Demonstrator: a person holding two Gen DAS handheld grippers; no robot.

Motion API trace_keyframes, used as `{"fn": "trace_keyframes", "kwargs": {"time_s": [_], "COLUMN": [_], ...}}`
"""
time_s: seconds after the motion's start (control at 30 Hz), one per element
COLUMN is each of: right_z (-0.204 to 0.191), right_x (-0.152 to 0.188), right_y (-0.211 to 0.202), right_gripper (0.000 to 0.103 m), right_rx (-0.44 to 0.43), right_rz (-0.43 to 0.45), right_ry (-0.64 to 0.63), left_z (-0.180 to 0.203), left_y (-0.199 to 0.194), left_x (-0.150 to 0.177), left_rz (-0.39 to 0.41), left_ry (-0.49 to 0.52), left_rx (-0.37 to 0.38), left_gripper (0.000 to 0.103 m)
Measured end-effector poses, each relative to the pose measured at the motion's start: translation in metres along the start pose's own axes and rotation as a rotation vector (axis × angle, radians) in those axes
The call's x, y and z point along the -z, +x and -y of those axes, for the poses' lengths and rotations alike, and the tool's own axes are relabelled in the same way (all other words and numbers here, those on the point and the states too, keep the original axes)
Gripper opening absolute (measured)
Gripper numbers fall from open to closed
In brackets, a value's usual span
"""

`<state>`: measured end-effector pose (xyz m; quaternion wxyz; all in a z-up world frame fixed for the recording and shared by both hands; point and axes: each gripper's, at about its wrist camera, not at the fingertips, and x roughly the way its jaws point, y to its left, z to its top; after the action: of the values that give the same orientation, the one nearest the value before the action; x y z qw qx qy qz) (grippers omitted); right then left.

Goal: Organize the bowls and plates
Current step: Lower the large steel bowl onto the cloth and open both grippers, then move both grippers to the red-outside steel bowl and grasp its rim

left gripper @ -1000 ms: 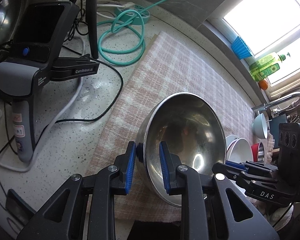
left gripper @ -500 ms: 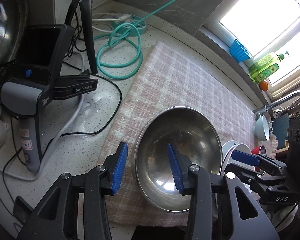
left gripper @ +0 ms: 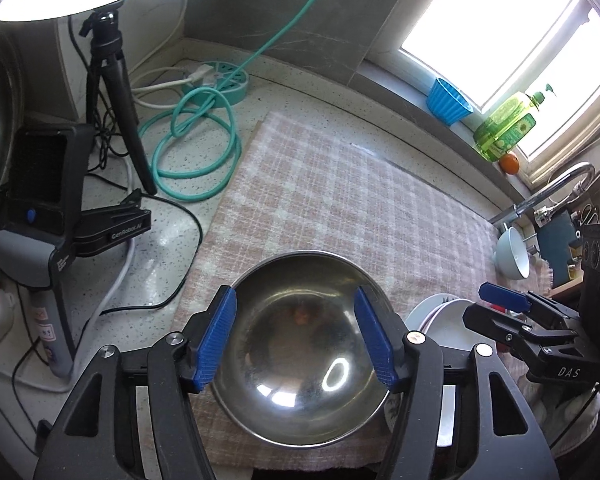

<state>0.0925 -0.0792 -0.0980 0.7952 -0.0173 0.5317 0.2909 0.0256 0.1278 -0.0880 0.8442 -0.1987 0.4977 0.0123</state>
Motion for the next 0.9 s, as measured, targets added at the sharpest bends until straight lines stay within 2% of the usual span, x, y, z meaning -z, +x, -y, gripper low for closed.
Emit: {"fn": "trace_keyframes", "kwargs": {"time_s": [0.1, 0.5, 0.9], "right_z": [0.018, 0.102, 0.188], "right_x": [-0.001, 0.001, 0.022], "right_y": [-0.014, -0.073, -0.110], "right_gripper": [0.085, 0.088, 0.088], "right_rx": [0.020, 0.102, 0.168], "right_rz": [0.027, 0.120, 0.165], "right_ry": [0.031, 0.187, 0.326], "left_z": [0.014, 0.074, 0.136], "left_y": [0.003, 0.016, 0.034], "left_x": [-0.005, -0.023, -0.033], "left_rz": [0.002, 0.007, -0.002], "left_ry": [0.022, 0.113, 0.187], "left_rx": [0.013, 0.064, 0.120], "left_gripper": [0.065, 0.066, 0.066]}}
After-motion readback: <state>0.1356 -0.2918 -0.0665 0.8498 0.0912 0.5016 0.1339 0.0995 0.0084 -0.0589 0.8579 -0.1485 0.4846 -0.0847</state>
